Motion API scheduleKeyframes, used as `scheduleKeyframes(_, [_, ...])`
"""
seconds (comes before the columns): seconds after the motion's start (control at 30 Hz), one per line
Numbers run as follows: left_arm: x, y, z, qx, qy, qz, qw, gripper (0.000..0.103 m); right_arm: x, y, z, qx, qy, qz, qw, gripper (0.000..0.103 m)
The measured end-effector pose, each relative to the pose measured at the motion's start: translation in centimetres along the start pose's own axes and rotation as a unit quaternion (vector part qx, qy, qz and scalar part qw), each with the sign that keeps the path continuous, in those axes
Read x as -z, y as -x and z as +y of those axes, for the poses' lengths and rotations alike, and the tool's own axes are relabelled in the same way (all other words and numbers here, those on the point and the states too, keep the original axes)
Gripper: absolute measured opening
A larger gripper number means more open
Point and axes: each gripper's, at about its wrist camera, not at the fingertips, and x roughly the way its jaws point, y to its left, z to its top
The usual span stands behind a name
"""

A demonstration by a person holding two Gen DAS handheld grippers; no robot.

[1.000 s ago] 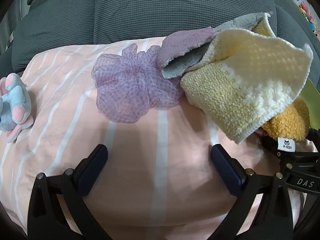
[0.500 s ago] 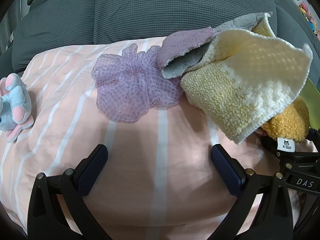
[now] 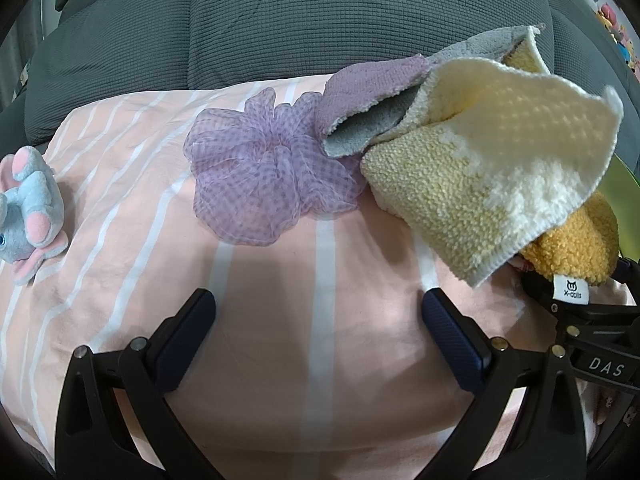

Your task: Organize soft objects

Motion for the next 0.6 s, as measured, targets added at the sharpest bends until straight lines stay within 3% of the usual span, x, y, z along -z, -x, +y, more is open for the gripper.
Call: scheduleKeyframes(0.6, [-0.1,-0.1,0.0,-0.003,-0.002,0.004,1.0,0.102,0.6,1.0,-0.8,-0.005,-0.01,-0.003,1.0,0.103])
